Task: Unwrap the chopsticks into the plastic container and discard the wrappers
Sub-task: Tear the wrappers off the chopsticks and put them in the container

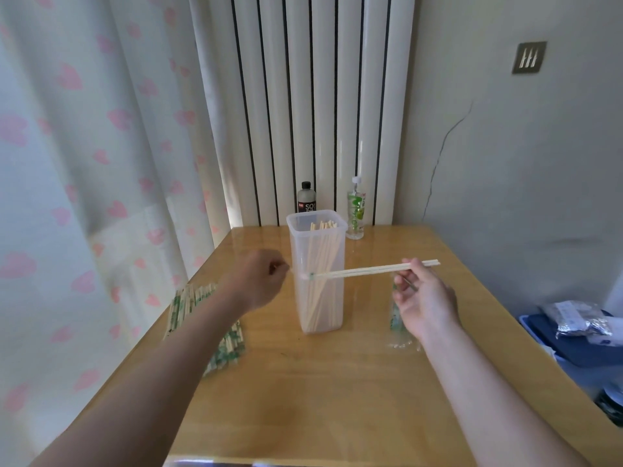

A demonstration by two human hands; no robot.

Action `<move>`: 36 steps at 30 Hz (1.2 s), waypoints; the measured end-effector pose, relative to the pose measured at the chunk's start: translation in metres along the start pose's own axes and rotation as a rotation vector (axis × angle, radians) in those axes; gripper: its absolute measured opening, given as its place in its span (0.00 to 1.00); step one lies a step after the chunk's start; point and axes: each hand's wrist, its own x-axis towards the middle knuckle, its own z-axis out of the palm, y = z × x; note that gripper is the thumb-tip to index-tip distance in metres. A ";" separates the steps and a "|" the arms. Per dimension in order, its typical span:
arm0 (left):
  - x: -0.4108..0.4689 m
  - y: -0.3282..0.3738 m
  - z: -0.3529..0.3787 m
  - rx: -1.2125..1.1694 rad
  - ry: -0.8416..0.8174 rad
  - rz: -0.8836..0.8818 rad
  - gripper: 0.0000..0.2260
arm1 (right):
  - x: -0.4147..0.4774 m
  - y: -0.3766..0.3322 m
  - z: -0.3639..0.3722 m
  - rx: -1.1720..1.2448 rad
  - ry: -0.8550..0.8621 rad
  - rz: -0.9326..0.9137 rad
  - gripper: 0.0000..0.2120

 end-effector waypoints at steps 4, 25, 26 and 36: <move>0.010 -0.003 -0.014 -0.314 0.248 -0.182 0.12 | -0.001 0.000 -0.002 -0.074 0.006 -0.058 0.06; -0.001 0.014 -0.019 -0.643 0.257 -0.204 0.10 | 0.030 -0.020 0.132 -0.838 -0.164 -0.692 0.19; -0.002 0.014 -0.019 -0.658 0.253 -0.206 0.09 | 0.031 -0.017 0.131 -0.929 -0.197 -0.663 0.20; 0.001 0.037 0.011 -0.851 0.033 -0.204 0.07 | 0.019 -0.033 0.088 -0.738 -0.344 -0.356 0.12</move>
